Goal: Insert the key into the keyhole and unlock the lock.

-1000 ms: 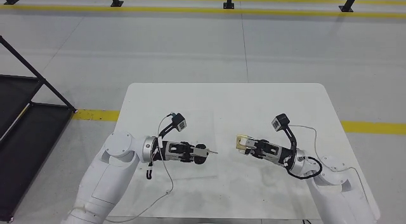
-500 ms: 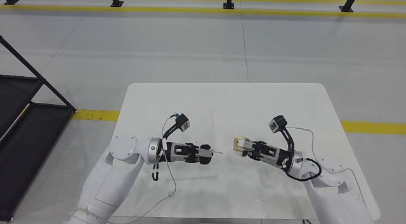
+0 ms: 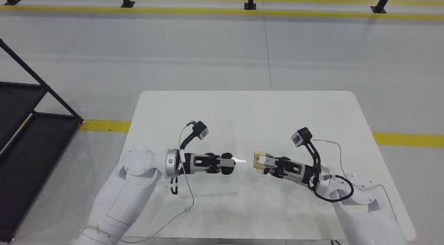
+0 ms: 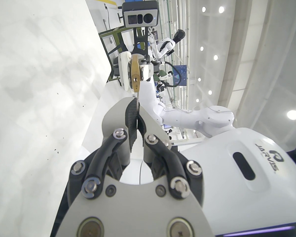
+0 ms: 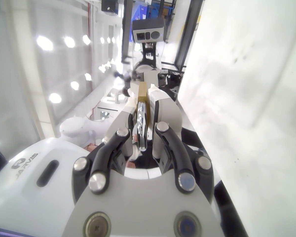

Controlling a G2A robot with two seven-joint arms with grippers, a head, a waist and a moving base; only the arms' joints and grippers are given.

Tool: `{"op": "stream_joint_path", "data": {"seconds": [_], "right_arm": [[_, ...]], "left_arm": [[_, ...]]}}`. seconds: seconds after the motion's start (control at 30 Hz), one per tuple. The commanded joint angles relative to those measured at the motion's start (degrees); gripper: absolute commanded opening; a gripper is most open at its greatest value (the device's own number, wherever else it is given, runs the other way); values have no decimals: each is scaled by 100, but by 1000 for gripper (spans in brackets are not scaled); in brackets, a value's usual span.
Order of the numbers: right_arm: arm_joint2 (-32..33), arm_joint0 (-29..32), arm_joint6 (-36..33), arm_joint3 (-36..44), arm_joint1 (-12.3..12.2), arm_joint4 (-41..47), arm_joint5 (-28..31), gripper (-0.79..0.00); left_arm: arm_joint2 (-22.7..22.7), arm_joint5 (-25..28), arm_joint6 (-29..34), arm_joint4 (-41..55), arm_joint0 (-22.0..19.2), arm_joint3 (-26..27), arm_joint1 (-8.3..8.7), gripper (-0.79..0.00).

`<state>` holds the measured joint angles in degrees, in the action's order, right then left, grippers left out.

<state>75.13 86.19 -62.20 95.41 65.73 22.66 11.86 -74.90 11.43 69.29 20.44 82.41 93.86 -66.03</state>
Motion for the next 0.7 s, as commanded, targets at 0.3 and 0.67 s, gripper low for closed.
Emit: {"op": "stream_joint_path", "data": {"seconds": [0.3,0.67], "right_arm": [[-105,24,7,91,-33,-8,73,-785],[-156,33,49,133,-72,-15,106,-785]], "left_arm": [[164,41,-43,-11,-59,-29,36,-785],[244,48,-103,49,-66,1,81,-785]]}}
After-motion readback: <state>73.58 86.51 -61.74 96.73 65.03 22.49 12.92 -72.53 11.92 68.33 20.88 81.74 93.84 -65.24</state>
